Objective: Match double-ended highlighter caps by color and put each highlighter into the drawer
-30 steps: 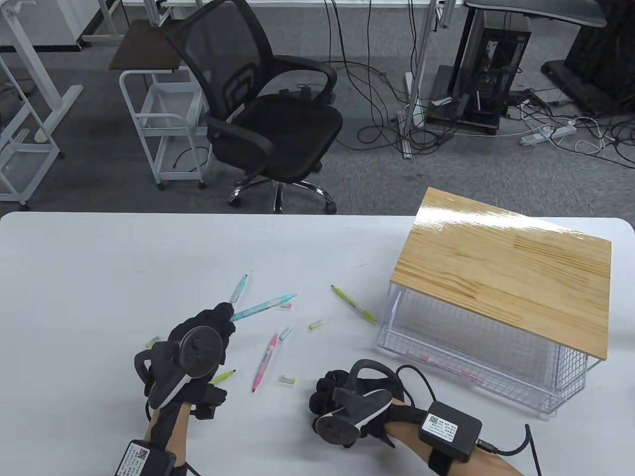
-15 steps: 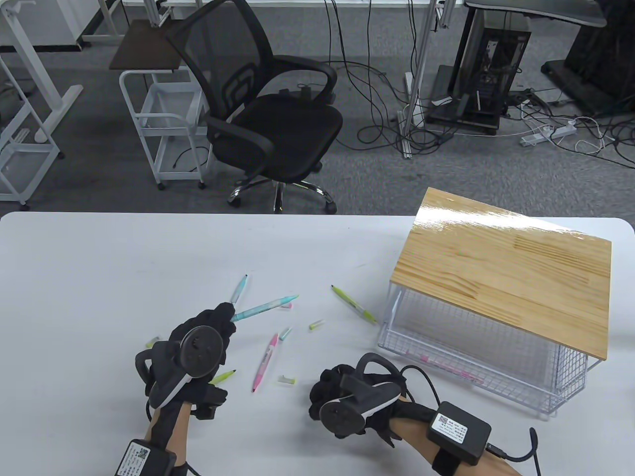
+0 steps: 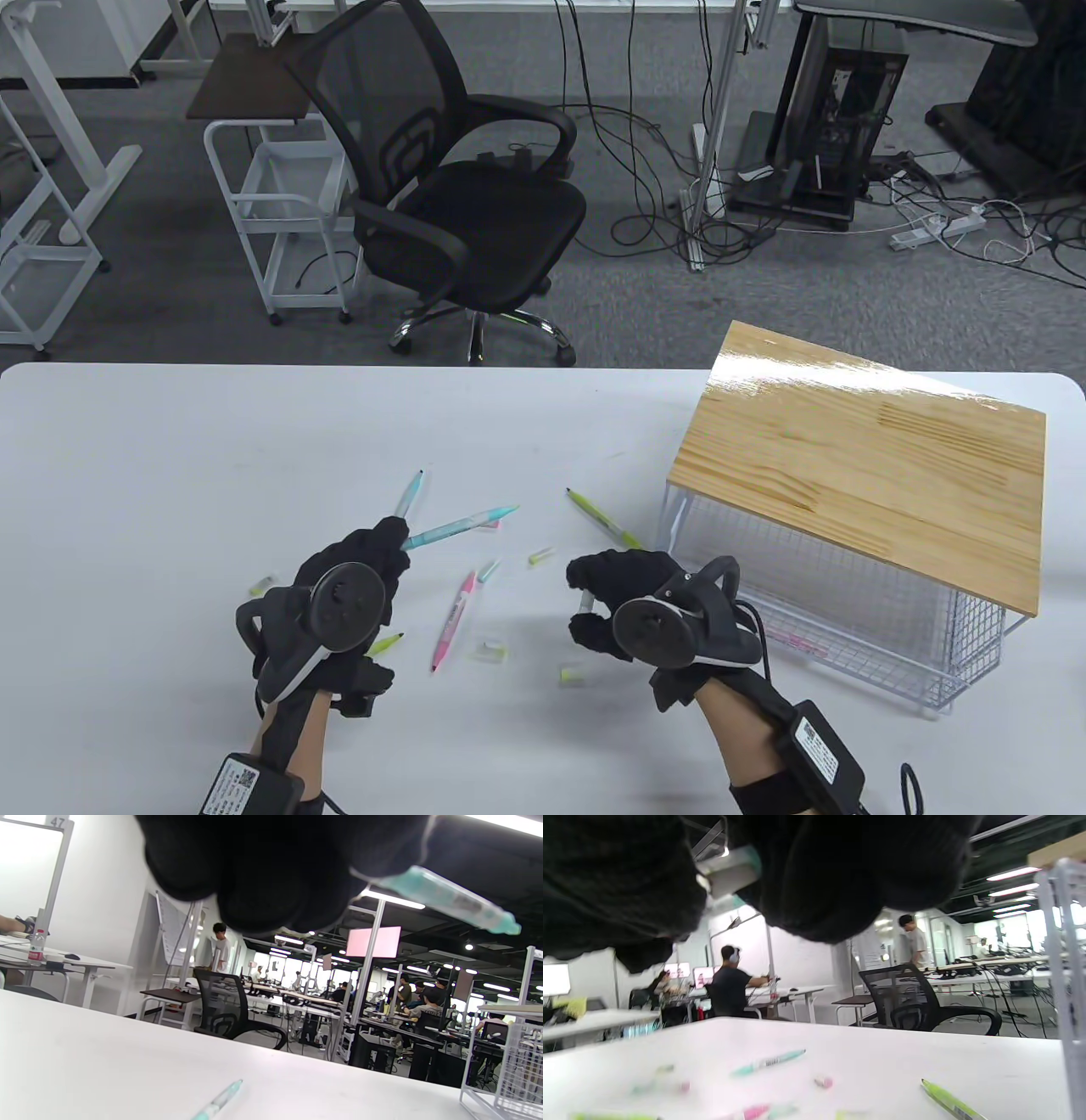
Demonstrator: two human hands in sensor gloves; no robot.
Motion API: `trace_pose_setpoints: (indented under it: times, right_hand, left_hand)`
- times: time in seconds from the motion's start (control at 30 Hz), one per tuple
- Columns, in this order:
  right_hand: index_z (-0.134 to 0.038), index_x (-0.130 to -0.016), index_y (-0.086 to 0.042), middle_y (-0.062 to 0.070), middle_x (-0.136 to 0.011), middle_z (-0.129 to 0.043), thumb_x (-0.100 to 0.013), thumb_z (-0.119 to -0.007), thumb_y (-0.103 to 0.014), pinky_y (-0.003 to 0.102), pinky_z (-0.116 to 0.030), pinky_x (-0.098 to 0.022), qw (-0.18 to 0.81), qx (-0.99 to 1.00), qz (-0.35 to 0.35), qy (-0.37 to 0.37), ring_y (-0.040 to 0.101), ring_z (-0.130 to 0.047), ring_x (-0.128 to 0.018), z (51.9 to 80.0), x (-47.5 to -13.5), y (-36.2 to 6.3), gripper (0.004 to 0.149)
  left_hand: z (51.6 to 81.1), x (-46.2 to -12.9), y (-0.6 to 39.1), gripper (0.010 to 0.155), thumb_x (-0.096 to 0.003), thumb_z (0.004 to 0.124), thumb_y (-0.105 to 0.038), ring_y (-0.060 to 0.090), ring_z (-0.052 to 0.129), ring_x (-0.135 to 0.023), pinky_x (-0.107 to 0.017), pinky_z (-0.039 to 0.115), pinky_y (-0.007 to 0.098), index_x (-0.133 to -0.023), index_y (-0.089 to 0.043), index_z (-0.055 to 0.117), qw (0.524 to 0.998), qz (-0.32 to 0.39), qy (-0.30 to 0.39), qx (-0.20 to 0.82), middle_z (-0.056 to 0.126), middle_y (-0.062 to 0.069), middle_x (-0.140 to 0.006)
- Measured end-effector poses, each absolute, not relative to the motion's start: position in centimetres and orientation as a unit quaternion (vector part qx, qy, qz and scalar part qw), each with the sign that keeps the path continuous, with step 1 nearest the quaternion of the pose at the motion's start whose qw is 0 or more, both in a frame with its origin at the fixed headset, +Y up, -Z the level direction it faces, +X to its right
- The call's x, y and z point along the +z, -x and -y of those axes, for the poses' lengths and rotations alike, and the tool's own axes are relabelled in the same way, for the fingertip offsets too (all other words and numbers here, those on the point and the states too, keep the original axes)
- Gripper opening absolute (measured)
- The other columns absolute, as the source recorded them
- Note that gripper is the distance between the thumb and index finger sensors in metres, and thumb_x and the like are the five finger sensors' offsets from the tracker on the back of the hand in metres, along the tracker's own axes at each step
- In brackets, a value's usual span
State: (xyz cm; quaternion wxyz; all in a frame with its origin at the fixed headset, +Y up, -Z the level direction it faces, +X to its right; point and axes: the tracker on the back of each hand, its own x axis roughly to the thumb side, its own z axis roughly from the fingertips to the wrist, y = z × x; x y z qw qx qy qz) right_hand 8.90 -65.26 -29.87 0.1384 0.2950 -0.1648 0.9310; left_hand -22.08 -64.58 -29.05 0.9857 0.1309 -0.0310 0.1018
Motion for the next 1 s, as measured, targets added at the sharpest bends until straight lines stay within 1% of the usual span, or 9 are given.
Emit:
trace_pose_setpoints:
  times: [0.13,0.27,0.4,0.57,0.77,0.83,0.87,0.9,1.0]
  right_hand:
    - [-0.085,-0.080,-0.025,0.007,-0.064,-0.096,-0.037,-0.089,-0.059,0.034,-0.091,-0.038,0.186,0.927,0.185,-0.267,0.012,-0.100,-0.040,64.5,-30.1,-9.2,0.055]
    - [-0.085,-0.082,-0.026,0.008,-0.066,-0.095,-0.040,-0.088,-0.057,0.034,-0.090,-0.039,0.201,0.923,0.198,-0.262,0.012,-0.099,-0.041,64.4,-30.0,-9.3,0.052]
    - [-0.084,-0.085,-0.024,0.009,-0.067,-0.095,-0.041,-0.087,-0.056,0.034,-0.091,-0.040,0.171,0.926,0.225,-0.251,0.012,-0.100,-0.042,64.4,-29.5,-9.4,0.054]
    - [-0.076,-0.092,-0.021,0.008,-0.073,-0.091,-0.045,-0.085,-0.053,0.034,-0.089,-0.045,0.149,0.932,0.210,-0.257,0.012,-0.098,-0.048,64.0,-29.0,-9.6,0.056]
    - [-0.078,-0.090,-0.021,0.008,-0.071,-0.092,-0.046,-0.082,-0.053,0.034,-0.089,-0.044,0.158,0.925,0.249,-0.241,0.012,-0.098,-0.046,64.1,-28.9,-10.4,0.054]
    - [-0.077,-0.089,-0.023,0.007,-0.071,-0.091,-0.046,-0.082,-0.051,0.034,-0.089,-0.043,0.156,0.928,0.231,-0.247,0.011,-0.097,-0.046,64.1,-29.0,-10.5,0.051]
    - [-0.078,-0.084,-0.026,0.004,-0.068,-0.091,-0.047,-0.082,-0.049,0.034,-0.088,-0.042,0.162,0.924,0.242,-0.248,0.010,-0.096,-0.043,64.2,-28.9,-10.6,0.044]
    - [-0.080,-0.083,-0.025,0.003,-0.065,-0.092,-0.047,-0.081,-0.046,0.033,-0.088,-0.041,0.168,0.919,0.254,-0.249,0.010,-0.096,-0.041,64.3,-28.9,-10.7,0.041]
    - [-0.080,-0.086,-0.025,0.004,-0.068,-0.093,-0.049,-0.080,-0.042,0.034,-0.089,-0.043,0.206,0.916,0.244,-0.244,0.011,-0.098,-0.044,64.4,-29.2,-11.0,0.041]
  left_hand:
    - [64.6,-28.9,21.5,0.047,-0.0562,0.066,-0.041,0.012,0.097,-0.066,-0.063,0.083,0.040,-0.102,-0.035,0.071,0.986,0.041,-0.134,0.090,0.091,-0.011,-0.084]
    - [64.4,-28.7,21.1,0.047,-0.0562,0.066,-0.041,0.012,0.097,-0.066,-0.064,0.083,0.040,-0.102,-0.036,0.070,0.985,0.051,-0.137,0.091,0.091,-0.011,-0.085]
    - [64.2,-28.5,20.9,0.047,-0.0561,0.066,-0.041,0.012,0.097,-0.066,-0.063,0.083,0.040,-0.102,-0.036,0.070,0.984,0.059,-0.141,0.096,0.091,-0.011,-0.085]
    - [64.0,-28.4,20.7,0.047,-0.0561,0.066,-0.041,0.012,0.097,-0.066,-0.064,0.083,0.040,-0.103,-0.036,0.070,0.983,0.066,-0.145,0.095,0.091,-0.011,-0.085]
    - [64.1,-28.2,20.5,0.047,-0.0562,0.066,-0.041,0.012,0.097,-0.067,-0.064,0.083,0.040,-0.103,-0.036,0.070,0.982,0.074,-0.145,0.097,0.091,-0.011,-0.085]
    - [64.1,-28.2,20.6,0.047,-0.0561,0.066,-0.041,0.012,0.097,-0.067,-0.064,0.083,0.040,-0.102,-0.036,0.070,0.981,0.078,-0.144,0.100,0.091,-0.011,-0.085]
    - [64.1,-28.2,20.6,0.047,-0.0562,0.066,-0.041,0.012,0.097,-0.067,-0.064,0.083,0.040,-0.103,-0.036,0.070,0.981,0.079,-0.144,0.103,0.091,-0.011,-0.085]
    - [64.1,-28.3,20.6,0.047,-0.0562,0.066,-0.041,0.012,0.097,-0.067,-0.064,0.083,0.041,-0.103,-0.036,0.070,0.981,0.080,-0.143,0.105,0.091,-0.011,-0.085]
    - [64.2,-28.3,20.6,0.047,-0.0562,0.065,-0.041,0.012,0.097,-0.067,-0.064,0.083,0.040,-0.103,-0.036,0.070,0.980,0.085,-0.138,0.111,0.091,-0.011,-0.085]
